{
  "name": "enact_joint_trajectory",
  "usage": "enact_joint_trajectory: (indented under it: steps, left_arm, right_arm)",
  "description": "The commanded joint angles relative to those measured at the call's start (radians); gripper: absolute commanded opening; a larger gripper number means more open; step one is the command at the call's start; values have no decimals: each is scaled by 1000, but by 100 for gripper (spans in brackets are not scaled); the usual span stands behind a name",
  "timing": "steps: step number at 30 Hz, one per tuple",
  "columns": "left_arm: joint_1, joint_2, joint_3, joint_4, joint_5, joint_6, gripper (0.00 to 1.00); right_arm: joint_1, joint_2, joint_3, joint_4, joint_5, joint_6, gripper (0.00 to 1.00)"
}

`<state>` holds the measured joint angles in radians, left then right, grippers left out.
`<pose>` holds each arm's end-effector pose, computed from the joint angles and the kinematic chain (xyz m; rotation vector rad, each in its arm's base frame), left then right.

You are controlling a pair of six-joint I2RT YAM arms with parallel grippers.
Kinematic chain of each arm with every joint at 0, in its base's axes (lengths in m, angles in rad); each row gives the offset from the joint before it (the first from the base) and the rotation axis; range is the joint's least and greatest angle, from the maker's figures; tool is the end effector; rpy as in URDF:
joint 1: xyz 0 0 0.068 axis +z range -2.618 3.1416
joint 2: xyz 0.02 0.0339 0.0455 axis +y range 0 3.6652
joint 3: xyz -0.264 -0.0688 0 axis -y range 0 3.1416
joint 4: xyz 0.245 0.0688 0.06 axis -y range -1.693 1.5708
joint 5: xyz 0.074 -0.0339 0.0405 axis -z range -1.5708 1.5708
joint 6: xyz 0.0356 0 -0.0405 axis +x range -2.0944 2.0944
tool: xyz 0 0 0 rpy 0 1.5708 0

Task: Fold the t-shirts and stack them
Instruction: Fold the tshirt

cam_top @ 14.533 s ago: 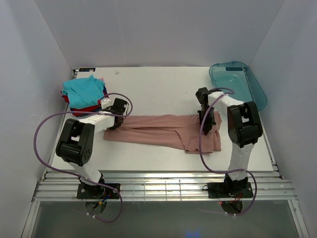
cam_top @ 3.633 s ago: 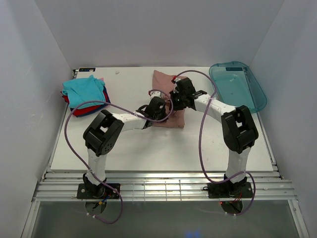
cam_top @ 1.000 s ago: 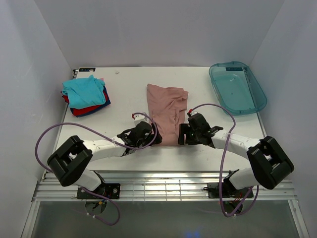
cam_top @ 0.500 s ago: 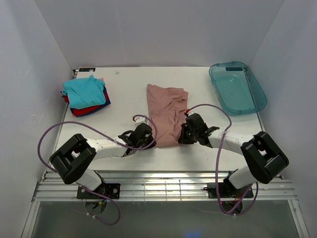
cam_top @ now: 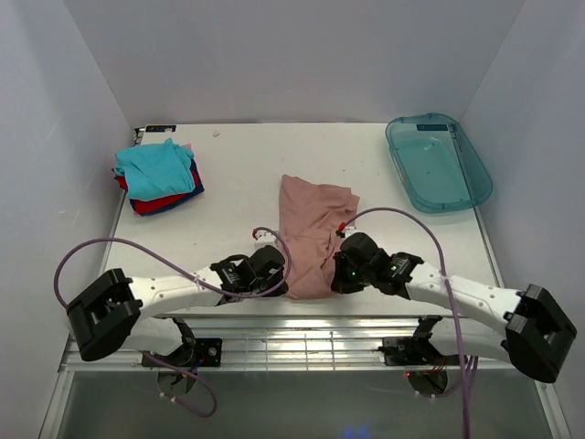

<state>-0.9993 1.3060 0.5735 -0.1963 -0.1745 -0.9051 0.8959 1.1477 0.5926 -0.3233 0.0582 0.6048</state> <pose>0.1342 -0.1973 0.1617 0.0464 2.5749 -0.5668 0.1399 0.1715 0.1918 -0.3418 2.5152 0.5703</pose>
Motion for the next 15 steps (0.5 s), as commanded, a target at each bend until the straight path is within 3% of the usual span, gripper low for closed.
enact_joint_trajectory:
  steps: [1, 6, 15]
  left_arm:
    - [-39, -89, 90, -175, -58, -34, 0]
    - [-62, -154, 228, -276, -141, -32, 0]
    - [-38, -88, 413, -257, -355, 72, 0]
  right_arm:
    - [60, -114, 48, -212, 67, 90, 8]
    - [78, -175, 205, -306, 143, 104, 8]
    - [78, -8, 420, -342, 385, 53, 8]
